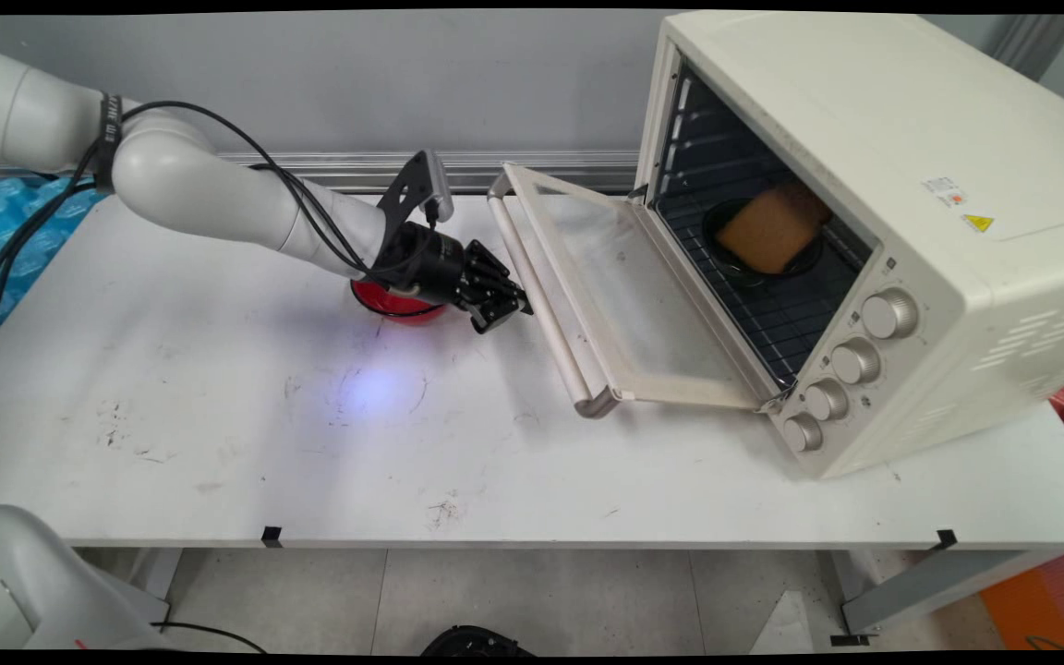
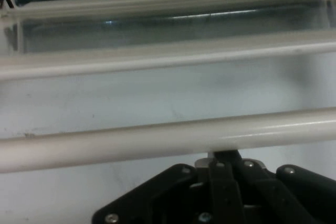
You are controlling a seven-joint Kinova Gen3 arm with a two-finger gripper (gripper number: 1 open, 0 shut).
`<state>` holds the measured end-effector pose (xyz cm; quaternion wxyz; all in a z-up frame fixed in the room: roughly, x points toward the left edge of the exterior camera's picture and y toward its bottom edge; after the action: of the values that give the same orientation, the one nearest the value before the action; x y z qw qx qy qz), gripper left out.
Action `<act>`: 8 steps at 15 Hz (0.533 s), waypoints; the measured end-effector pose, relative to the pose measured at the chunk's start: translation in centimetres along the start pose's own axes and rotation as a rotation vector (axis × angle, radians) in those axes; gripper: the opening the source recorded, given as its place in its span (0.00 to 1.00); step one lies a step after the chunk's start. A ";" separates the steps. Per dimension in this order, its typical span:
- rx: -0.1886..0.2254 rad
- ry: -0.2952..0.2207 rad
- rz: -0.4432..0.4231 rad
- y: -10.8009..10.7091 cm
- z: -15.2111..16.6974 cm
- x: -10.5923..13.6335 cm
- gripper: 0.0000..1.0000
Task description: Close the oven
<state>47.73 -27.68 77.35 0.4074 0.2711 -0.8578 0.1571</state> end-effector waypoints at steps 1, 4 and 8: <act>0.001 0.005 0.004 -0.1 -0.1 0.2 0.00; 0.004 0.015 0.010 -0.3 -0.3 0.9 0.00; 0.010 0.028 0.013 -0.8 -0.5 2.2 0.00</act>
<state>47.38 -28.85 79.44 0.4168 0.2655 -0.8530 0.1679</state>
